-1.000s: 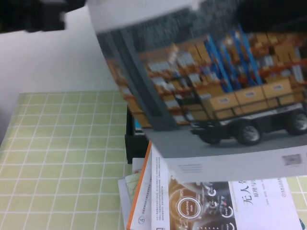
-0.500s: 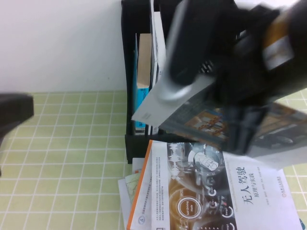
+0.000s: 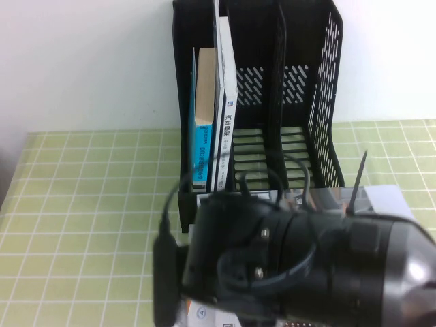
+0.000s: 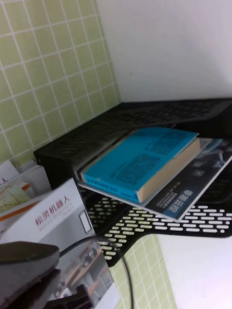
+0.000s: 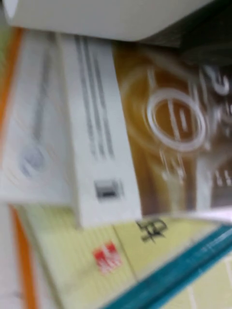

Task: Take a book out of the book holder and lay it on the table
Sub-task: Place the picked book on the book

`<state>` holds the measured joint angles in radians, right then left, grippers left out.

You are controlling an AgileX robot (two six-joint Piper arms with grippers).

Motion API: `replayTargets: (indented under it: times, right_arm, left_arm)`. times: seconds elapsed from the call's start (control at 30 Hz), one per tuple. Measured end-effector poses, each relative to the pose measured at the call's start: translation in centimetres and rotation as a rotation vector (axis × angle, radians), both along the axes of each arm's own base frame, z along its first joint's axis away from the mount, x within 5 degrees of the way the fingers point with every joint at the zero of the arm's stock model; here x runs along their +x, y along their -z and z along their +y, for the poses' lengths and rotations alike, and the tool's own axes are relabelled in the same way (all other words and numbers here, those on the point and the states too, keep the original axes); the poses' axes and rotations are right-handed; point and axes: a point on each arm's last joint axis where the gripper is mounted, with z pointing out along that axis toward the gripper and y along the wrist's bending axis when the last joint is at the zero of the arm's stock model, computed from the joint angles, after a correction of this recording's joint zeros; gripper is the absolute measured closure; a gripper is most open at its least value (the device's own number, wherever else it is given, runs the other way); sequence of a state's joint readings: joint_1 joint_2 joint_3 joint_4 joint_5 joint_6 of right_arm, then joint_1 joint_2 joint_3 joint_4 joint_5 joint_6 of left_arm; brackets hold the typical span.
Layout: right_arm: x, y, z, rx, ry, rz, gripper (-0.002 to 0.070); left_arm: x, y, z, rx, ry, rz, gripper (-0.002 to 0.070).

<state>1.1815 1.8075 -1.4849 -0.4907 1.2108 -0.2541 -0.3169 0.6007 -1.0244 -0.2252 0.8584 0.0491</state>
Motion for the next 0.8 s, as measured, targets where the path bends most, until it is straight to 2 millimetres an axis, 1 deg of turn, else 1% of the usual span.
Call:
replayTargets:
  times: [0.07,0.13,0.2,0.27,0.3,0.37,0.43,0.5,0.53,0.57,0.6,0.67,0.7,0.77,0.8]
  right_arm:
    - [-0.3,1.6,-0.5,-0.055,-0.016,0.029,0.0659]
    - [-0.4,2.5,-1.0,-0.075,-0.012,0.057,0.0659]
    - [-0.3,2.8,-1.1,-0.066,0.001,0.083,0.0651]
    - [-0.2,2.7,-1.3,-0.046,0.016,0.105,0.0614]
    - [-0.2,2.6,-1.4,-0.037,0.014,0.121,0.0574]
    - [-0.2,2.4,-1.7,-0.03,0.01,0.153,0.0468]
    - [-0.5,2.1,-2.0,-0.018,0.01,0.181,0.0325]
    - [-1.0,1.6,-2.2,0.002,0.004,0.211,0.0213]
    - [-1.2,1.2,-2.3,0.018,-0.006,0.228,0.0174]
    - [-1.5,0.6,-2.4,0.038,-0.012,0.243,0.0152]
    - [-1.9,0.0,-2.6,0.065,-0.026,0.266,0.0144]
    - [-2.8,-1.2,-3.0,0.122,-0.054,0.319,0.0158]
    - [-3.4,-2.0,-3.2,0.157,-0.067,0.352,0.0183]
    - [-4.5,-3.5,-3.6,0.234,-0.093,0.41,0.0262]
    - [-5.0,-4.4,-4.0,0.275,-0.107,0.434,0.0323]
  left_arm:
    - [-0.1,0.0,0.2,0.001,-0.014,0.002,0.0678]
    - [-0.2,0.0,0.2,-0.002,-0.021,0.002,0.0678]
    - [-0.3,0.0,0.3,-0.003,-0.021,0.003,0.0678]
    - [-0.3,0.0,0.3,-0.001,-0.021,0.005,0.0678]
    - [-0.3,0.1,0.3,0.0,-0.021,0.007,0.0678]
    - [-0.2,0.2,0.3,0.002,-0.02,0.013,0.0678]
    - [-0.1,0.6,0.2,0.008,-0.02,0.028,0.0678]
    - [0.1,1.3,0.1,0.012,-0.018,0.051,0.0678]
    - [0.2,1.8,0.0,0.015,-0.017,0.069,0.0678]
    - [0.4,2.3,0.0,0.015,-0.015,0.084,0.0678]
    - [0.6,3.0,-0.2,0.01,-0.011,0.104,0.0678]
    - [0.9,4.4,-0.4,-0.004,-0.009,0.13,0.0678]
    - [1.0,5.2,-0.5,-0.017,-0.01,0.138,0.0678]
    - [1.2,6.9,-0.6,-0.047,-0.013,0.148,0.0678]
    - [1.2,7.7,-0.6,-0.064,-0.017,0.142,0.0678]
